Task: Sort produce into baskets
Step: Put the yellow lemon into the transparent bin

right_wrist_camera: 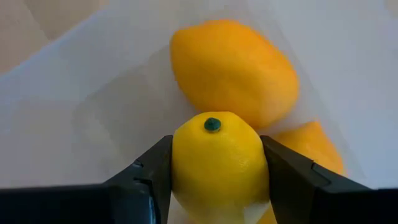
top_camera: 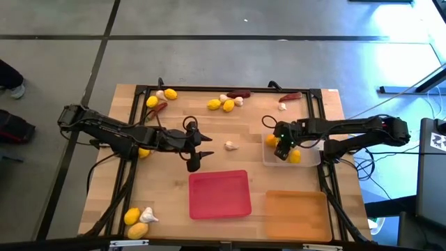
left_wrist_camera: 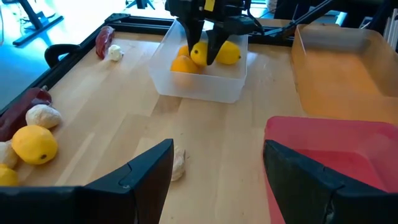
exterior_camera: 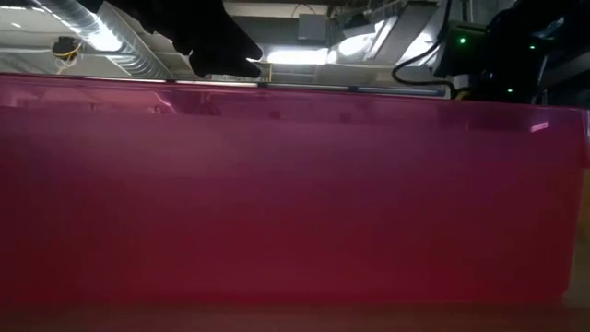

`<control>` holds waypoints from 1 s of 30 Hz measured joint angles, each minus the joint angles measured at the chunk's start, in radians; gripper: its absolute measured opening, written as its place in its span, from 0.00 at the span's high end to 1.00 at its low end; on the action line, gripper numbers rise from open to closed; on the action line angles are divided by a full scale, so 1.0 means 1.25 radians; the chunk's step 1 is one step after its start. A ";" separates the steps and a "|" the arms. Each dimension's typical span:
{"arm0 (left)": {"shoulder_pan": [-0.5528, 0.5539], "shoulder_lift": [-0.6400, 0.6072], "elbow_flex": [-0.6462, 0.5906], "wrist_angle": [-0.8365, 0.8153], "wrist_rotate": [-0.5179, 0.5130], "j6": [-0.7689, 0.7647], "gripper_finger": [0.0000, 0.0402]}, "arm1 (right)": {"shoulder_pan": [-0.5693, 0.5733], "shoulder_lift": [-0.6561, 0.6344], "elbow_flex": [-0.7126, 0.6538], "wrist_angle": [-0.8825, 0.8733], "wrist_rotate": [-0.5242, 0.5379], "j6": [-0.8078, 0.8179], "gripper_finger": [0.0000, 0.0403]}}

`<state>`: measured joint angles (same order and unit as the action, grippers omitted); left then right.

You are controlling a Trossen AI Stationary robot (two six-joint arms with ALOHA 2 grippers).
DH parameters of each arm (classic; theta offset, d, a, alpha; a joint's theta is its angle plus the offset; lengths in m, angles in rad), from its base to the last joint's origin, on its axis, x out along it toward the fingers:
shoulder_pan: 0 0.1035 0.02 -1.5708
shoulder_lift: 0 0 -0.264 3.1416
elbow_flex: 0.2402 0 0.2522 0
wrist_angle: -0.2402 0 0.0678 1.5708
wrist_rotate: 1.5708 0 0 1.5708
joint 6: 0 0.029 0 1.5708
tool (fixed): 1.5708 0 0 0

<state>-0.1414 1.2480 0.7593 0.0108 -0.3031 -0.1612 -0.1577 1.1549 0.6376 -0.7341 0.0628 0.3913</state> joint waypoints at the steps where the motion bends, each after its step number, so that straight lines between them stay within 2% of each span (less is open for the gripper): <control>1: 0.000 0.000 0.000 0.000 0.000 0.000 0.39 | 0.000 0.000 0.000 0.009 0.005 0.001 0.51; 8: -0.001 -0.012 0.000 -0.009 0.000 -0.002 0.39 | 0.000 0.000 0.000 0.021 -0.013 0.000 0.30; 13: -0.001 -0.089 0.000 -0.087 0.000 -0.036 0.39 | 0.000 -0.031 0.002 0.017 -0.025 0.002 0.19; 17: -0.001 -0.161 0.000 -0.193 -0.002 -0.069 0.39 | 0.000 -0.076 0.021 0.007 -0.027 0.001 0.17; 20: -0.001 -0.212 0.000 -0.262 -0.038 -0.089 0.39 | 0.000 -0.109 0.037 -0.009 -0.024 -0.002 0.17; 26: 0.001 -0.305 0.000 -0.370 -0.166 -0.142 0.39 | 0.000 -0.165 0.062 -0.010 -0.023 -0.003 0.18; 30: 0.034 -0.330 0.000 -0.474 -0.260 -0.195 0.39 | 0.000 -0.187 0.067 -0.009 -0.022 -0.003 0.18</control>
<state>-0.0985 0.8354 0.7589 -0.5814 -0.6279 -0.4049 -0.1577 0.9208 0.7219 -0.7453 0.0349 0.3874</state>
